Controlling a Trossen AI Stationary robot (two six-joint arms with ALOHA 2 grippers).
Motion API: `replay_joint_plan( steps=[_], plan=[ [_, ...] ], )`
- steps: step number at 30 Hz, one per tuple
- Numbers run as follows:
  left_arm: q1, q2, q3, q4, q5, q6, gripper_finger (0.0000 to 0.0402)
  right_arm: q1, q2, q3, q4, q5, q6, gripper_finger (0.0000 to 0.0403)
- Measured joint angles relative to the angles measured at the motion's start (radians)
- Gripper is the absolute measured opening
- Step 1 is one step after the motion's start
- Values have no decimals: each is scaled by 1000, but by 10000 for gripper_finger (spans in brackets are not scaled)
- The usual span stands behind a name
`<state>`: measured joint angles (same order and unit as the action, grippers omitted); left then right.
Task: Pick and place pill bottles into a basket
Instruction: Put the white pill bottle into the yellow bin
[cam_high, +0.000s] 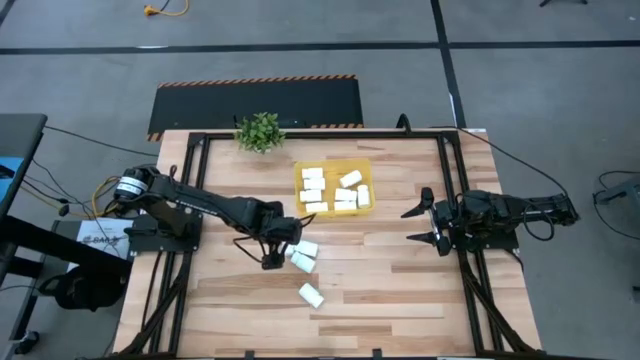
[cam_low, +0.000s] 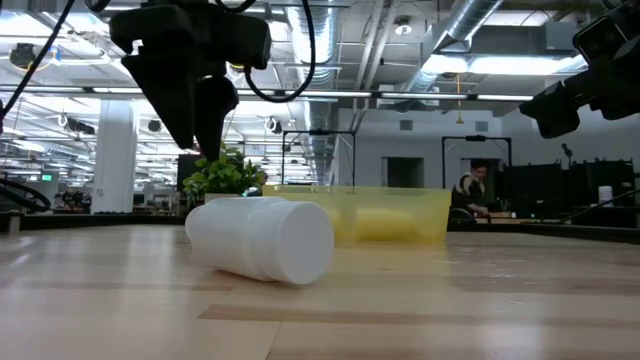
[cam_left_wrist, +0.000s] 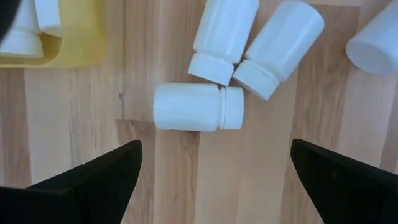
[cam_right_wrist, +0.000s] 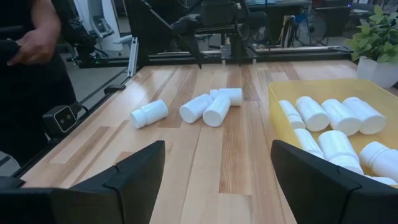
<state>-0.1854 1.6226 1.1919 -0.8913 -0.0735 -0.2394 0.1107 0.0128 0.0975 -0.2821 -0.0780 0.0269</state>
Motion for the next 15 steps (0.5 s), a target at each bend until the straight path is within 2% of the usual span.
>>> replay_joint_plan(
  steps=[10, 15],
  plan=[
    [23, 127, 19, -9, 65, 13, 400, 0, 0, 0, 0, 0, 0, 286],
    [23, 149, 32, -11, 70, 13, 400, 0, 0, 0, 0, 0, 0, 286]
  ],
)
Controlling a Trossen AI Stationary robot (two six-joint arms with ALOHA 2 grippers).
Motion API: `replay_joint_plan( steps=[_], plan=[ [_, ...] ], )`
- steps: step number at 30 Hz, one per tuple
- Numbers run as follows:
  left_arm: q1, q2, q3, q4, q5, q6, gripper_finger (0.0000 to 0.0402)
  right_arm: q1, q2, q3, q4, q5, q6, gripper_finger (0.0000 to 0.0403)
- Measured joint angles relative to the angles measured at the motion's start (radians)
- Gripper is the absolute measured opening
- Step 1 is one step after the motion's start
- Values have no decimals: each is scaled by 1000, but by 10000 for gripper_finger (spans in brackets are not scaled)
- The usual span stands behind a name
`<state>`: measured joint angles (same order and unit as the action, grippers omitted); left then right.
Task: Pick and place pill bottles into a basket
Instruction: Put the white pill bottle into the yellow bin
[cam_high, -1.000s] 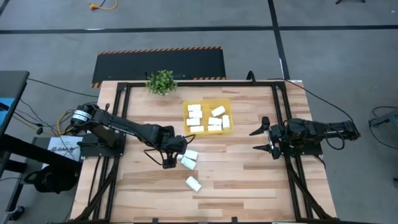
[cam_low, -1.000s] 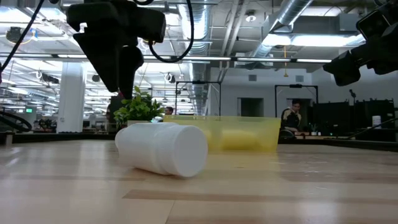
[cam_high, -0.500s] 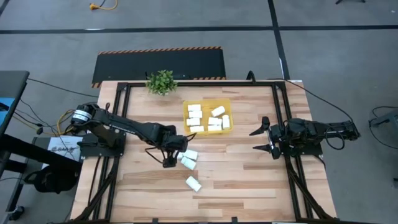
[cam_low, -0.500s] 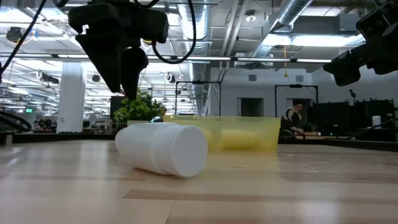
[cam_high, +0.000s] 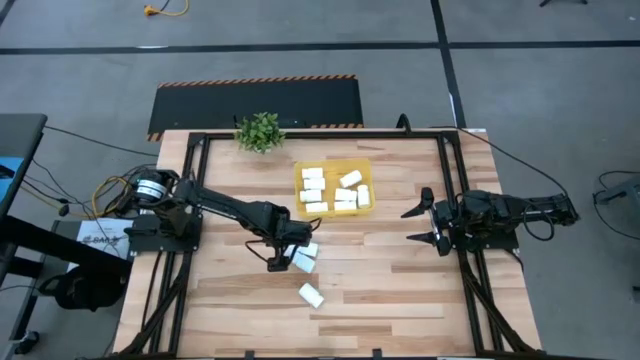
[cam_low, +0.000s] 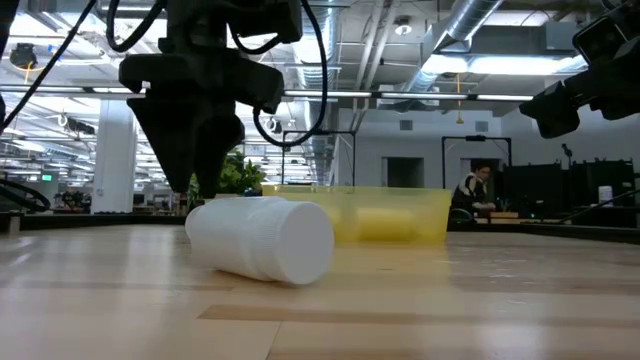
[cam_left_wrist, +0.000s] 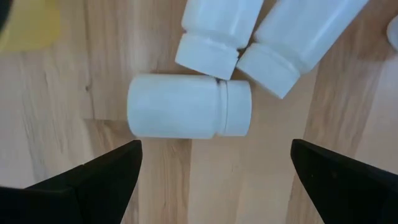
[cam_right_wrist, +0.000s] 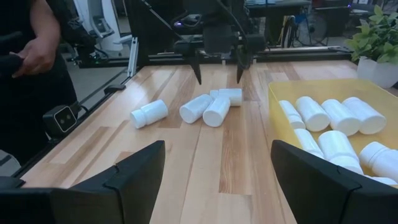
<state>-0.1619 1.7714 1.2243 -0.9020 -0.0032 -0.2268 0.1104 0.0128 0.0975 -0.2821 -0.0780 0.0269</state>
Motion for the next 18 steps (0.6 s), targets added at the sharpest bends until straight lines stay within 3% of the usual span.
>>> replay_joint_plan(
  steps=[18],
  plan=[
    [0, -1, 40, -33, -8, 60, 400, 0, 0, 0, 0, 0, 0, 286]
  ],
)
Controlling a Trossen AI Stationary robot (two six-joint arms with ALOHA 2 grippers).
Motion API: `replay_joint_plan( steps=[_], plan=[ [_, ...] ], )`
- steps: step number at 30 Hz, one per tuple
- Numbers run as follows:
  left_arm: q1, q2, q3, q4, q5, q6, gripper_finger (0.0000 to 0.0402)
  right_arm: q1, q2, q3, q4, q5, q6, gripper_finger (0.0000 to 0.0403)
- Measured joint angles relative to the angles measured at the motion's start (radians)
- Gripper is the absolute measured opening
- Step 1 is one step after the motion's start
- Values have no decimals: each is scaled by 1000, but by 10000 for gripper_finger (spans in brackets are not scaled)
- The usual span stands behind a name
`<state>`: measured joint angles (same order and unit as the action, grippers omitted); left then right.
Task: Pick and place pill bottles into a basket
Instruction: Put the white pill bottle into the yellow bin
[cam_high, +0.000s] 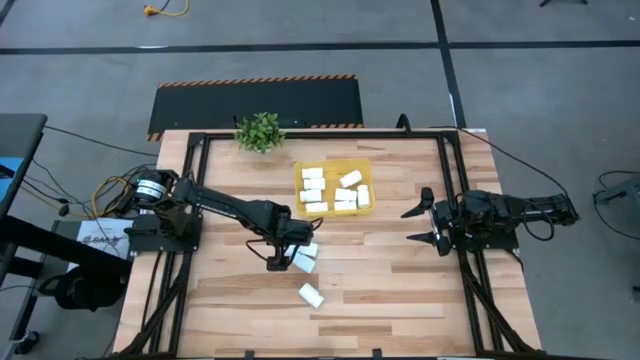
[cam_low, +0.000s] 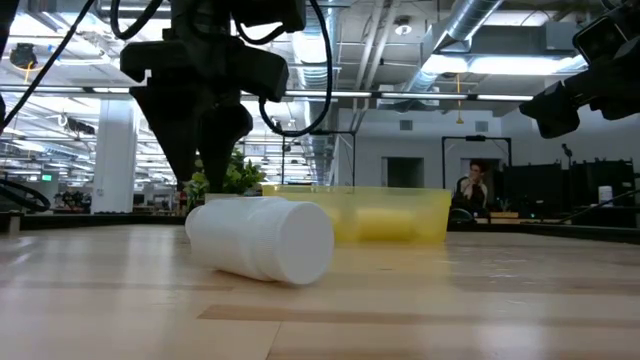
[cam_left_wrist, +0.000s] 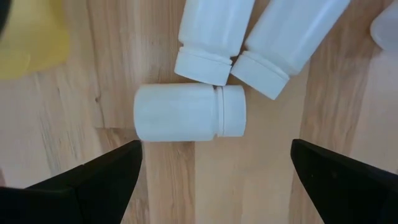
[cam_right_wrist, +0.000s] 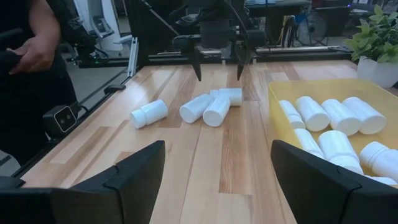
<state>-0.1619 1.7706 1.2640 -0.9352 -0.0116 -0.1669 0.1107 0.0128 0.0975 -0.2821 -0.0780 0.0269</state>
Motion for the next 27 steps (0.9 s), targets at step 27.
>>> replay_joint_plan(
  steps=[27],
  plan=[
    [3, 0, 0, -30, 14, -15, 400, 0, 0, 0, 0, 0, 0, 286]
  ],
)
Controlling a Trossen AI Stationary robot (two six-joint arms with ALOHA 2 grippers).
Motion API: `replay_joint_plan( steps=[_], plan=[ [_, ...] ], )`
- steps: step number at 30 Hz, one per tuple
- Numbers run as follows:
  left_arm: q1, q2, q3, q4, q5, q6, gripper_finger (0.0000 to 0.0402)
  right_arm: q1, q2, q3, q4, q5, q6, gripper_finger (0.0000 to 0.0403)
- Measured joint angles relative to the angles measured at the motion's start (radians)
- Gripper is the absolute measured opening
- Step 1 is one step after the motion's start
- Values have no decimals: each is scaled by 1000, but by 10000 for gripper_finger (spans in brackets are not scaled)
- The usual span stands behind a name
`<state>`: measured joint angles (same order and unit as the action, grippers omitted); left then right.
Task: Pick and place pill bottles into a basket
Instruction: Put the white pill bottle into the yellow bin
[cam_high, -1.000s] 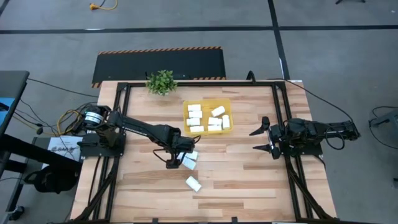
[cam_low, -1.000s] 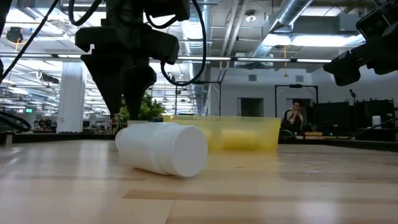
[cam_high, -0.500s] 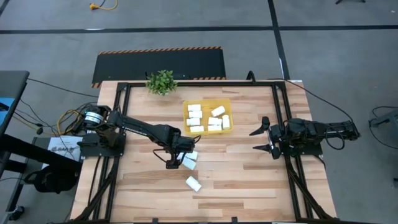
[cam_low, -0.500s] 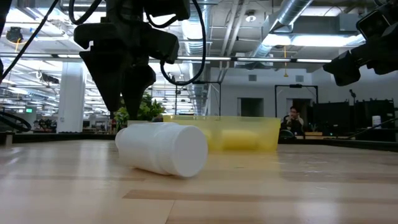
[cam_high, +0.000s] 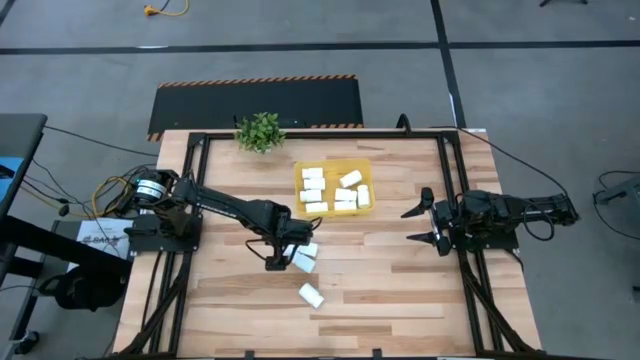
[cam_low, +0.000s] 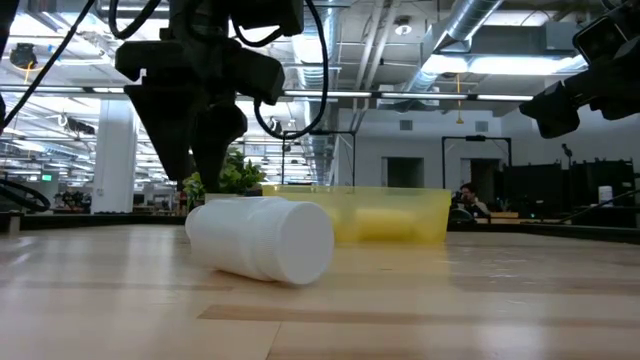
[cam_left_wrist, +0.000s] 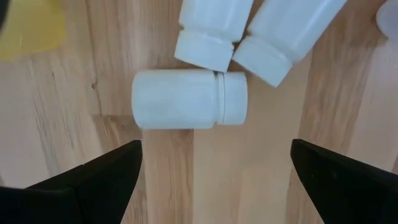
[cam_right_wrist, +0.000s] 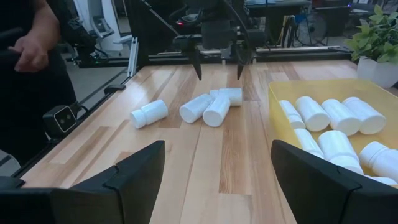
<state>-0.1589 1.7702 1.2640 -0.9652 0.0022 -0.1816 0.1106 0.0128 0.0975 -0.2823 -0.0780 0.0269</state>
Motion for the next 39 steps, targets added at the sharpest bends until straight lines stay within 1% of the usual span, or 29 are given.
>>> replay_joint_plan(
  steps=[9, 17, 29, 39],
  plan=[
    [9, 0, 0, 22, -9, 31, 400, 0, 0, 0, 0, 0, 0, 286],
    [30, 0, 0, 35, 2, 47, 400, 0, 0, 0, 0, 0, 0, 286],
    [31, 0, 0, 45, 14, 56, 400, 0, 0, 0, 0, 0, 0, 286],
    [37, 65, -1, 60, 31, 45, 400, 0, -1, 0, 1, 0, 0, 286]
  ],
)
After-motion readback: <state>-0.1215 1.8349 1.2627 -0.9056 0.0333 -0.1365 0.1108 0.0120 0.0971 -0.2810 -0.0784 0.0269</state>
